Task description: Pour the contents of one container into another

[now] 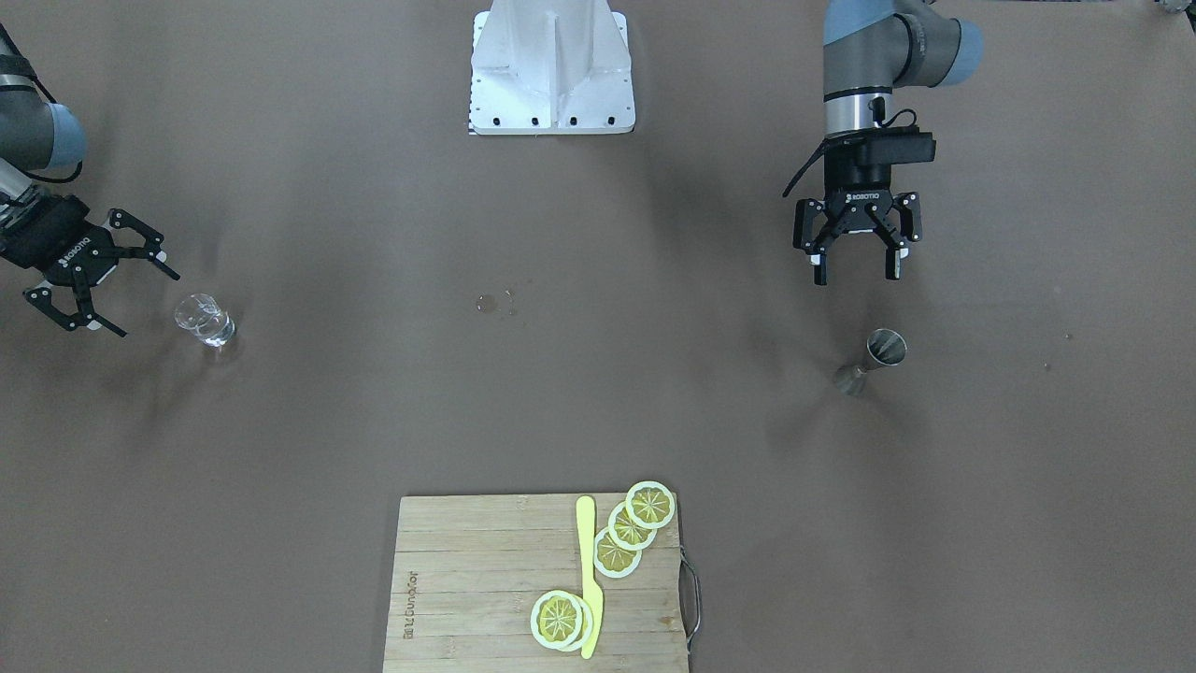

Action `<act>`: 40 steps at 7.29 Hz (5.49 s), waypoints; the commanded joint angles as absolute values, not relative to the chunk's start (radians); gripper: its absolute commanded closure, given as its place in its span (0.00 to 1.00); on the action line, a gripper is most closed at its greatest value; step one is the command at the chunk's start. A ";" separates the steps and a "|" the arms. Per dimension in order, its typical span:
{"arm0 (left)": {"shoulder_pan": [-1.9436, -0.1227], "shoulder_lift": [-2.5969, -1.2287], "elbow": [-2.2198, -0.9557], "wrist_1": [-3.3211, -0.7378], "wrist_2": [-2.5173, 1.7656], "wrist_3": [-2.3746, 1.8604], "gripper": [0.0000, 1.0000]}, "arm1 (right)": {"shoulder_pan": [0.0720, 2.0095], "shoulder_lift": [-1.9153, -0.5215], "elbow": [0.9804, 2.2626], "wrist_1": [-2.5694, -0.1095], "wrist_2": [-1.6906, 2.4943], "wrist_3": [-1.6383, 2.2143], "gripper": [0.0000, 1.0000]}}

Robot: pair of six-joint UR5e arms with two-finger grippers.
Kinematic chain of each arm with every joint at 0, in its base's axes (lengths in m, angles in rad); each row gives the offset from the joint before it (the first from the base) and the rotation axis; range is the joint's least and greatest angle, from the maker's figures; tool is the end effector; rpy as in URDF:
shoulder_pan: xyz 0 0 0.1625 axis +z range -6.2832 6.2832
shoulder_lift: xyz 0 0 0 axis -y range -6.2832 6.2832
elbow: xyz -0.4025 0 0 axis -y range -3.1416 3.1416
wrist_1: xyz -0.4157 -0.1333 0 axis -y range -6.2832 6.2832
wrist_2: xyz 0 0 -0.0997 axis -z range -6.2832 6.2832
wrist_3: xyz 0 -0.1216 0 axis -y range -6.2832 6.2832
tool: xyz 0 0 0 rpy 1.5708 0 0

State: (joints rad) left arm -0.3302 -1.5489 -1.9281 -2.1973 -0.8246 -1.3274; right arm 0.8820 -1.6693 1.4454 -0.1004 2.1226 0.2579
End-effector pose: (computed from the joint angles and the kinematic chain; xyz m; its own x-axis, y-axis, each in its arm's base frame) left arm 0.4162 -0.3708 0.3974 0.7094 -0.0561 -0.7025 0.6119 0.5436 0.5745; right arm -0.2614 -0.4269 0.5938 0.3820 -0.8316 0.4033 0.1087 0.4738 0.8739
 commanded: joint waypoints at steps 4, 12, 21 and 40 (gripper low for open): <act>-0.301 -1.592 -1.758 -2.316 -0.765 -1.330 0.02 | 0.884 -1.611 1.422 -0.028 2.163 0.250 0.00; -0.344 -1.664 -1.649 -2.312 -0.627 -1.331 0.03 | 0.879 -1.643 1.402 0.032 2.160 0.239 0.00; -0.388 -1.762 -1.503 -2.312 -0.634 -1.361 0.09 | 0.908 -1.611 1.367 0.164 2.258 0.219 0.01; -0.601 -1.928 -1.695 -2.514 -1.339 -0.776 1.00 | 0.881 -1.482 1.203 0.175 2.204 0.163 0.06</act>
State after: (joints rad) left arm -0.5962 -1.9069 -1.6782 -2.5076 -1.2651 -0.7764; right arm 0.8844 -1.4821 1.2033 0.1743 2.2059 0.1632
